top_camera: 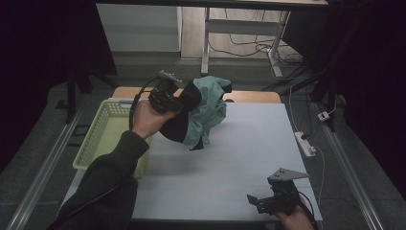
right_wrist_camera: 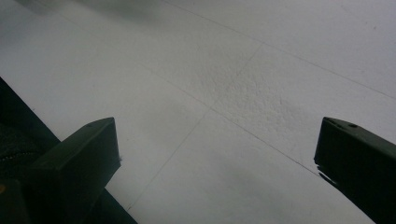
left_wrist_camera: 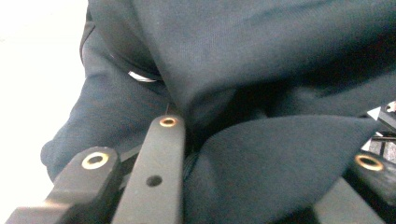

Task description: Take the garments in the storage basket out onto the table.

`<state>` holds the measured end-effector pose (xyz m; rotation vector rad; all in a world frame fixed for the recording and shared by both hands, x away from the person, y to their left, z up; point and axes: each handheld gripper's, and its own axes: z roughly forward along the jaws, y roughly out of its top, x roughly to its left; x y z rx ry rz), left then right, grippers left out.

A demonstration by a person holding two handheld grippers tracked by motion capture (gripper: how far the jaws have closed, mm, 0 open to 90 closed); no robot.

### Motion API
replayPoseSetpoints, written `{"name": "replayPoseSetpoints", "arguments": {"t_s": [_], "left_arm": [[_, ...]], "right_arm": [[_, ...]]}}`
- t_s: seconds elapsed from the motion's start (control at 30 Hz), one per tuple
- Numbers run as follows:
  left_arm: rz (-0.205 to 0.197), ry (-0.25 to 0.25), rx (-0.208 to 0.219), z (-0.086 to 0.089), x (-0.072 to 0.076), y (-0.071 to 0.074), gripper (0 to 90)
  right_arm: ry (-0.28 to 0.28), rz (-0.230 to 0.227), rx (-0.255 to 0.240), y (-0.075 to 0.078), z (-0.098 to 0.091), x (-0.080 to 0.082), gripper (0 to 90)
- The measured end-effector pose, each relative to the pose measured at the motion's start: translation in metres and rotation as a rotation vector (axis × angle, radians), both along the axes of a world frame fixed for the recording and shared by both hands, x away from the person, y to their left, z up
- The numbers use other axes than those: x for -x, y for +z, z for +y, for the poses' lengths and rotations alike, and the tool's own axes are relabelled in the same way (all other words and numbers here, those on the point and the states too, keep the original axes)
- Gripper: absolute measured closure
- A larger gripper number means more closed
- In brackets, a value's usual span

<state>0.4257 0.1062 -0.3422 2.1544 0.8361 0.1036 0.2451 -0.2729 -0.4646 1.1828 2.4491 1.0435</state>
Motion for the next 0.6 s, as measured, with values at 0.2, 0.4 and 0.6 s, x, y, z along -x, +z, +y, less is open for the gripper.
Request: {"name": "replayPoseSetpoints", "arguments": {"t_s": [0.2,0.4,0.6], "left_arm": [[0.009,-0.014,-0.024,-0.019,-0.004,-0.013,78.4],[0.034,-0.018,-0.051,-0.033,-0.010,-0.032,78.4],[0.067,-0.005,-0.073,-0.040,-0.017,-0.054,78.1]], "right_arm": [[-0.001,0.000,0.006,0.000,0.000,0.000,0.0],[-0.004,0.000,0.006,0.000,0.000,0.000,0.2],[-0.007,-0.002,0.007,0.000,0.000,0.001,0.2]]}}
